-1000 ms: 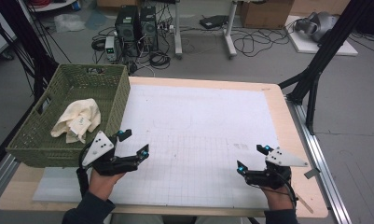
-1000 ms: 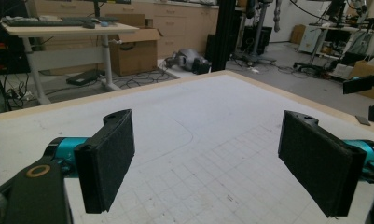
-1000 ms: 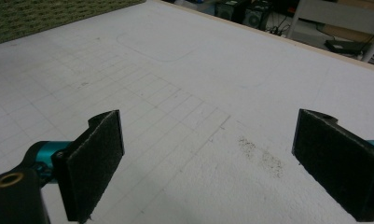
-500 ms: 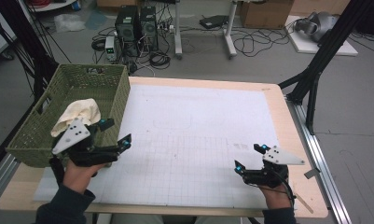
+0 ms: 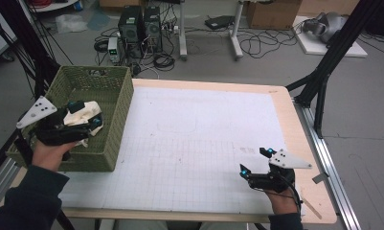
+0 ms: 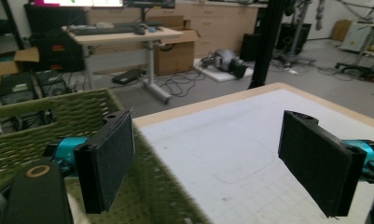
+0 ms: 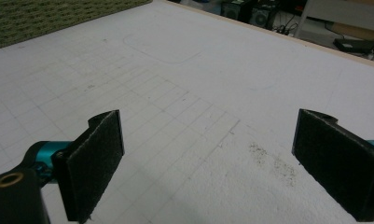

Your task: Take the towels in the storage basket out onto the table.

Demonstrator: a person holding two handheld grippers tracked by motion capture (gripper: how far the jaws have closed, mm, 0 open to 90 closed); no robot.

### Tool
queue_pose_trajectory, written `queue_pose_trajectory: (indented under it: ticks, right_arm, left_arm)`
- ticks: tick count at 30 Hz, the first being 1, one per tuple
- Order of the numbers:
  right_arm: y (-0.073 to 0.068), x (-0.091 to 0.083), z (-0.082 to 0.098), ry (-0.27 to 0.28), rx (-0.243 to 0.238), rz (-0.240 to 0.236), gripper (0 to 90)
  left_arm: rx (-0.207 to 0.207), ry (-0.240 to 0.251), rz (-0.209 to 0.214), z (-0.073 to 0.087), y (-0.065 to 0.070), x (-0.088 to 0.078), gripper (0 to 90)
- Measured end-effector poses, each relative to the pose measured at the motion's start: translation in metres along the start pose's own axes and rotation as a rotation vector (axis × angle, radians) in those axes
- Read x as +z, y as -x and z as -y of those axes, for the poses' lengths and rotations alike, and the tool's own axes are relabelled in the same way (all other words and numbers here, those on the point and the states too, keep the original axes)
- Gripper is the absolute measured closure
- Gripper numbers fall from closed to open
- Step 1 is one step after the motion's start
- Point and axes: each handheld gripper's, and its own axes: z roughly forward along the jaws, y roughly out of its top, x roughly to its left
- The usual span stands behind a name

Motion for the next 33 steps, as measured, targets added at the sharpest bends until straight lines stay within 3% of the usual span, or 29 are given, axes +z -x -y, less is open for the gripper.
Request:
queue_pose_trajectory:
  ticks: [5, 11, 18, 24, 29, 33]
  right_arm:
    - [0.000, 0.000, 0.001, 0.000, 0.010, -0.001, 8.2]
    - [0.001, 0.000, 0.001, -0.003, 0.012, 0.001, 8.2]
    - [0.002, 0.001, 0.002, -0.009, 0.013, 0.000, 8.2]
    - [0.001, 0.003, 0.004, -0.020, 0.004, -0.004, 8.2]
    - [0.001, 0.003, 0.005, -0.021, 0.005, -0.005, 8.2]
    - [0.001, 0.003, 0.006, -0.022, 0.010, -0.002, 8.2]
  left_arm:
    - [-0.026, -0.039, -0.049, 0.000, -0.027, 0.006, 19.3]
    - [-0.026, -0.097, -0.096, 0.000, -0.052, 0.014, 19.6]
    - [-0.067, -0.204, -0.171, 0.016, -0.085, 0.027, 20.7]
    - [-0.112, -0.255, -0.223, 0.029, -0.108, 0.037, 22.1]
    - [-0.114, -0.312, -0.238, 0.036, -0.114, 0.044, 22.1]
    - [-0.138, -0.347, -0.268, 0.044, -0.121, 0.051, 21.4]
